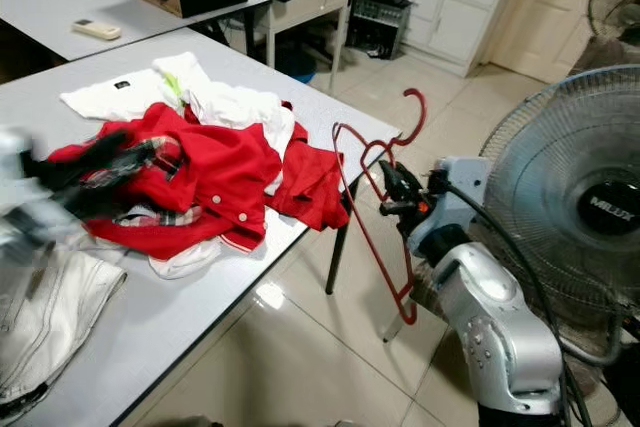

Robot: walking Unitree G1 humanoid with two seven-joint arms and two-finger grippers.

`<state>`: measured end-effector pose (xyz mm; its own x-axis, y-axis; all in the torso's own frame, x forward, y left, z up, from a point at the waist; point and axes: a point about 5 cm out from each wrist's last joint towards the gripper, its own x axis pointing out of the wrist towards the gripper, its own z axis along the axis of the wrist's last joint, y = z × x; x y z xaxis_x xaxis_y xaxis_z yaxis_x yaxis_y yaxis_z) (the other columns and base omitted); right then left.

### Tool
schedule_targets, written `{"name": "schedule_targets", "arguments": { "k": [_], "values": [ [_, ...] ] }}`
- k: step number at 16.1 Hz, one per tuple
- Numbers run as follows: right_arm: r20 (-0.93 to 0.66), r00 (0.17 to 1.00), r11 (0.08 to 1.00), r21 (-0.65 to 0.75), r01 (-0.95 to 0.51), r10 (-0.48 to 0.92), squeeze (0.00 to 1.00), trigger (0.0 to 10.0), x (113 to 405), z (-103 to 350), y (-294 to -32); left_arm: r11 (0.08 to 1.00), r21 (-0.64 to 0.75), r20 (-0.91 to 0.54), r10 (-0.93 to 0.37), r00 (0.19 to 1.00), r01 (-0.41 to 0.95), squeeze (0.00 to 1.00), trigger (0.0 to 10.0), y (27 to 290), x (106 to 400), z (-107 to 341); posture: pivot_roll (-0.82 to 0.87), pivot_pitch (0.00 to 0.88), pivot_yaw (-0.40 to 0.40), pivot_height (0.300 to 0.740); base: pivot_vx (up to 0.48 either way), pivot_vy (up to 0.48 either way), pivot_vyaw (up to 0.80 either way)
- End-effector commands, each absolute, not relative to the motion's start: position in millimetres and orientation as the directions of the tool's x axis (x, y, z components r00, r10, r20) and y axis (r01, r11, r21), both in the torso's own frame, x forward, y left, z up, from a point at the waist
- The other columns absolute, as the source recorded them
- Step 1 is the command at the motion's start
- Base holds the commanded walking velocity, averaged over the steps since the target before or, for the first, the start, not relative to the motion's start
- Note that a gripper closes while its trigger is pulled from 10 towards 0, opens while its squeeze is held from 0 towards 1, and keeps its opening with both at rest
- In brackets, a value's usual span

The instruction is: Hang hanger

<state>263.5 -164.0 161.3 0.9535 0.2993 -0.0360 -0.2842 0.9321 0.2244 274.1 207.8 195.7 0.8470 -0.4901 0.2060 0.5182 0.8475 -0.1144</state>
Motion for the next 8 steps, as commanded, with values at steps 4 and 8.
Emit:
{"name": "schedule_targets", "arguments": {
  "k": [4,8],
  "values": [
    [0.022,0.968,0.961,0.113,-0.251,0.25,0.0,10.0,268.8,170.7,-166.9,0.902,-0.031,0.155,-0.421,0.894,0.43,0.0,10.0,191.2,282.6,191.3,-0.1,0.0,-0.042,0.74,0.0,-0.12,0.3],
    [0.008,0.965,0.963,0.072,-0.26,0.26,0.0,10.0,267.7,166.6,-169.9,0.92,0.049,0.096,-0.391,0.915,0.388,0.0,10.0,174.9,280.0,176.3,-0.1,0.0,-0.035,0.74,0.0,-0.48,0.8]
  ]
}}
